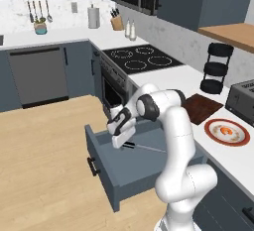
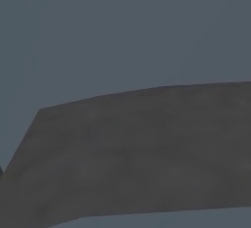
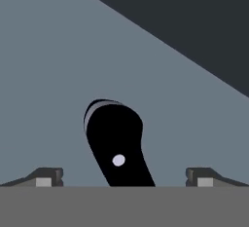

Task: Pick up the knife from the drawer and place it on the cutting board. Then place the meat from the plate to the cutting board.

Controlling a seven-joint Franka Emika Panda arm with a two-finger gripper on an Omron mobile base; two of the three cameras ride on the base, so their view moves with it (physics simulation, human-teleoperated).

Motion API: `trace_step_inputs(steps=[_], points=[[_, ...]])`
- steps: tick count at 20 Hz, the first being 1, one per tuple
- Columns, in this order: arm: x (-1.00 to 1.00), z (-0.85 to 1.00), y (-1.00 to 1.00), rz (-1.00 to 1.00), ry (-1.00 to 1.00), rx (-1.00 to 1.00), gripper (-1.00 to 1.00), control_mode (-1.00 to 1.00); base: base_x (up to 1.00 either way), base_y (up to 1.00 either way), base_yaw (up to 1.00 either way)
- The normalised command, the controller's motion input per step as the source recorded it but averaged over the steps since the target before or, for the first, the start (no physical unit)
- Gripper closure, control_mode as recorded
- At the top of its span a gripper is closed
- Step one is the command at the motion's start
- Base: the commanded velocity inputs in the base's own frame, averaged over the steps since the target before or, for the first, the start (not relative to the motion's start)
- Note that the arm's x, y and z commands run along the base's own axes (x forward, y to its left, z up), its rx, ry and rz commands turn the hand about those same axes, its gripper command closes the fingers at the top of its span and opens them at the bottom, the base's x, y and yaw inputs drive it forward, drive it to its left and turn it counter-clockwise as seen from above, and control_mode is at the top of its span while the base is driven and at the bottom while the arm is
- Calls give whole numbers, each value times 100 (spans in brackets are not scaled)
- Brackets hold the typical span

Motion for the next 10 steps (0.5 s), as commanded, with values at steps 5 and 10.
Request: trace_step_inputs(steps=[5, 10], points=[[0, -71, -14, 7, 1, 11, -100, -100, 0, 0, 0], [1, -17, -8, 4, 0, 3, -100, -100, 0, 0, 0]])
